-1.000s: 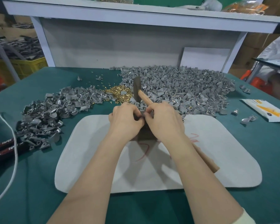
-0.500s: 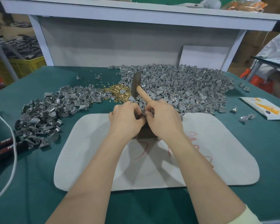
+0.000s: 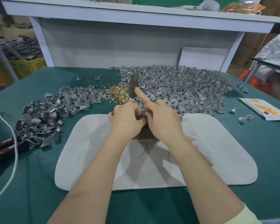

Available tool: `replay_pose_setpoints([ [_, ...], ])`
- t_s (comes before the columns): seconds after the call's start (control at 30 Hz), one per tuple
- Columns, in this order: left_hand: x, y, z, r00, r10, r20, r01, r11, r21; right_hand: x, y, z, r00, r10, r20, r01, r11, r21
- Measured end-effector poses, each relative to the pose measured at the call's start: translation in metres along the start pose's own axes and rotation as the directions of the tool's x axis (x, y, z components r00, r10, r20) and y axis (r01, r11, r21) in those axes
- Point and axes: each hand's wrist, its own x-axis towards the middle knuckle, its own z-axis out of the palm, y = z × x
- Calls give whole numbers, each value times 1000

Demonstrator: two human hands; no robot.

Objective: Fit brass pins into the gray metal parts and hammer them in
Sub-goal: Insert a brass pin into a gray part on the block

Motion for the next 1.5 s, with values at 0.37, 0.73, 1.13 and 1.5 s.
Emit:
replay_pose_setpoints([
  [0.37, 0, 2, -2, 999, -16, 41, 16, 1000, 4, 2, 2, 2, 1000, -26, 9, 26, 1000, -6],
  [0.73, -2, 3, -4, 995, 79, 56, -83, 994, 70, 6, 5, 2, 999, -11, 51, 12, 1000, -18],
  [1.13, -2, 3, -9, 993, 100, 67, -104, 994, 44, 6, 10, -9, 994, -68, 85, 59, 992, 110],
  [1.5, -3, 3, -11, 994, 79, 80, -83, 995, 52, 6, 8, -11, 992, -35, 120, 22, 994, 109],
])
